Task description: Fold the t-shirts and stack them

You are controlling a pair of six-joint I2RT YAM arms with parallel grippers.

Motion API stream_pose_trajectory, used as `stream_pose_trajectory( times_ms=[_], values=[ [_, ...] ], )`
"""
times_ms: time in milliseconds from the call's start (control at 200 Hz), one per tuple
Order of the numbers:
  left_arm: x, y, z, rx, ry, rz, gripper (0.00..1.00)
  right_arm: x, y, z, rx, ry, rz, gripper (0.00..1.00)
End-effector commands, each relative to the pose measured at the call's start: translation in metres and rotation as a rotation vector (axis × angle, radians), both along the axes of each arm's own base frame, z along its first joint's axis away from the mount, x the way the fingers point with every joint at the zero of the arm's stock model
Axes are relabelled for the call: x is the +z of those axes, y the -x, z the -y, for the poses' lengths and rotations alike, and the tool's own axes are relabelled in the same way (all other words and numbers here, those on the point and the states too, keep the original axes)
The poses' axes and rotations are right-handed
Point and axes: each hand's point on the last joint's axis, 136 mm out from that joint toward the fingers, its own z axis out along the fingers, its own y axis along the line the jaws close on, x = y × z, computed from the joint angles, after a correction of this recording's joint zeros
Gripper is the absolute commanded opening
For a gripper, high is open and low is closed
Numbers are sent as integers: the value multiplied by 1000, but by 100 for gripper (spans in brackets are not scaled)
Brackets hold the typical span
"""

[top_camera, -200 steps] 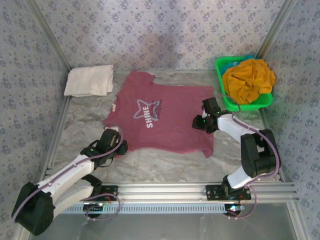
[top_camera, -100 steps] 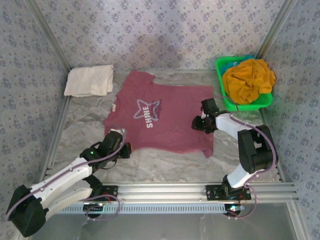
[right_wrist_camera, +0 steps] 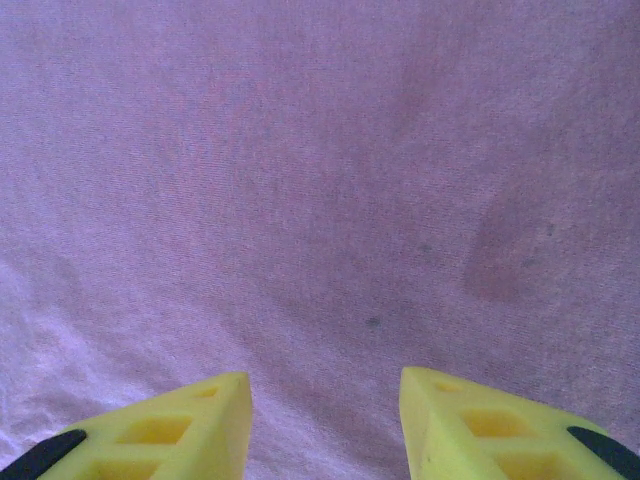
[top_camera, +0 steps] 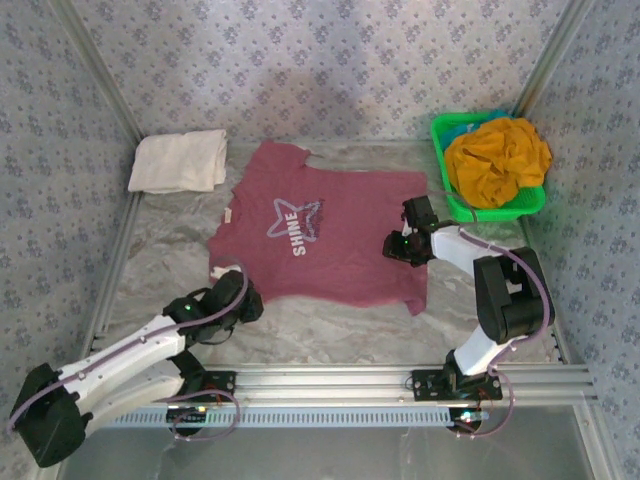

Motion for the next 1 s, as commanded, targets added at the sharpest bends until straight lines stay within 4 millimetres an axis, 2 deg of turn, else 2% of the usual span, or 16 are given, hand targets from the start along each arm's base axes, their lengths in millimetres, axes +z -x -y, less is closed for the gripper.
stream_pose_trajectory(
  times_ms=[0, 170, 305, 380, 435, 595, 655, 765, 820, 889, 994],
  values=[
    [3, 0, -9, 59, -36, -11, 36, 1, -1, 0, -16, -12, -1, 45],
    [-5, 0, -11, 73, -53, -31, 36, -1, 1, 1, -18, -11, -4, 45],
    [-14, -4, 3, 20, -25, -28, 31, -1, -1, 1, -19, -12, 2, 45],
    [-17, -7, 15, -14, 9, -26, 20, -1, -2, 1, -18, -19, 3, 45],
    [-16, -8, 22, -39, 31, -24, 18, -1, -3, 1, -21, -22, 0, 45],
    [-3, -14, 44, -90, 124, 10, 0, 1, -5, 4, -22, -25, 11, 45],
    [1, -15, 53, -103, 179, 27, 0, 1, -6, 5, -27, -28, 13, 45],
    [6, -16, 43, -48, 165, 33, 0, 2, -7, 6, -32, -37, 16, 45],
    [7, -16, 26, 11, 111, 41, 9, 2, -7, 7, -33, -40, 17, 45],
    [3, -14, 5, 74, 37, 28, 10, 2, -7, 6, -32, -44, 20, 45],
    [-8, -10, -6, 103, -9, -22, 9, 1, -7, 8, -35, -44, 18, 45]
  ],
)
